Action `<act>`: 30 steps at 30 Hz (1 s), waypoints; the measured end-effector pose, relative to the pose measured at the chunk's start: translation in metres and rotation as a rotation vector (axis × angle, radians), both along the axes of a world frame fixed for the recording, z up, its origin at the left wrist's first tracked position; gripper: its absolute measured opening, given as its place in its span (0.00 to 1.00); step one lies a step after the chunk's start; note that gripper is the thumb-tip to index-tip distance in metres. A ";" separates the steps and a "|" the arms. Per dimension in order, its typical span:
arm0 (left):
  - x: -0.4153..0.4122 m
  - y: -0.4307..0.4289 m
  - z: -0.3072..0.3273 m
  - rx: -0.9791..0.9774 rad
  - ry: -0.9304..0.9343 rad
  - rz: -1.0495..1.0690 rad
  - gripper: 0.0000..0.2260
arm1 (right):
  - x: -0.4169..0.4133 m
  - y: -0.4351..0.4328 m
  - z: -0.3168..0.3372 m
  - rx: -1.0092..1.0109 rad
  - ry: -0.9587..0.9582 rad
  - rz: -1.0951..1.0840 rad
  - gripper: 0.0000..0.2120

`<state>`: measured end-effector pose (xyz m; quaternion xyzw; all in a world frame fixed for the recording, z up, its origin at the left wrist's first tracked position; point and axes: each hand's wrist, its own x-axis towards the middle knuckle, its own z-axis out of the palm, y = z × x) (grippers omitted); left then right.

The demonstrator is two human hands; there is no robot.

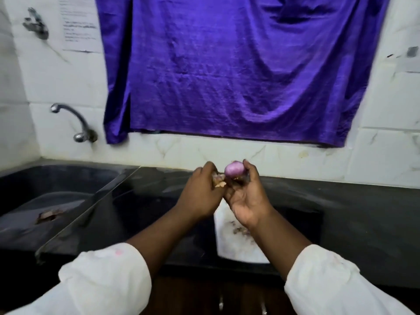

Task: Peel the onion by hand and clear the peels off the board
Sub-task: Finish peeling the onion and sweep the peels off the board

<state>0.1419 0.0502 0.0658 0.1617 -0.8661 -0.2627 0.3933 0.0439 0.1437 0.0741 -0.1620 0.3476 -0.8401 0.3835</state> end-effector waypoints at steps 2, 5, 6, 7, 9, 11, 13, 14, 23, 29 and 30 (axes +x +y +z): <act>0.043 -0.012 -0.001 -0.023 0.000 0.076 0.10 | 0.034 -0.021 -0.006 -0.016 -0.003 0.079 0.16; 0.113 -0.029 -0.014 -0.033 -0.015 0.197 0.10 | 0.090 -0.055 -0.028 -0.049 -0.040 0.211 0.13; 0.137 -0.036 -0.022 -0.023 -0.022 0.237 0.11 | 0.111 -0.066 -0.038 -0.052 -0.064 0.266 0.12; 0.161 -0.042 -0.033 -0.004 -0.033 0.279 0.12 | 0.132 -0.076 -0.050 -0.044 -0.088 0.317 0.11; 0.204 -0.051 -0.059 0.038 -0.045 0.344 0.13 | 0.168 -0.094 -0.079 -0.023 -0.133 0.408 0.11; 0.243 -0.059 -0.092 0.077 -0.061 0.388 0.11 | 0.205 -0.110 -0.111 0.027 -0.175 0.493 0.11; 0.276 -0.063 -0.129 0.137 -0.070 0.428 0.10 | 0.238 -0.122 -0.144 0.096 -0.179 0.542 0.10; 0.289 -0.064 -0.147 0.172 -0.067 0.449 0.09 | 0.250 -0.127 -0.158 0.121 -0.164 0.554 0.10; 0.354 -0.074 -0.318 0.475 -0.047 0.665 0.09 | 0.316 -0.157 -0.286 0.478 0.057 0.470 0.13; 0.361 -0.096 -0.400 0.545 -0.479 0.783 0.24 | 0.310 -0.168 -0.330 0.679 0.154 0.485 0.12; 0.360 -0.098 -0.407 0.545 -0.537 0.801 0.28 | 0.310 -0.168 -0.335 0.691 0.159 0.487 0.12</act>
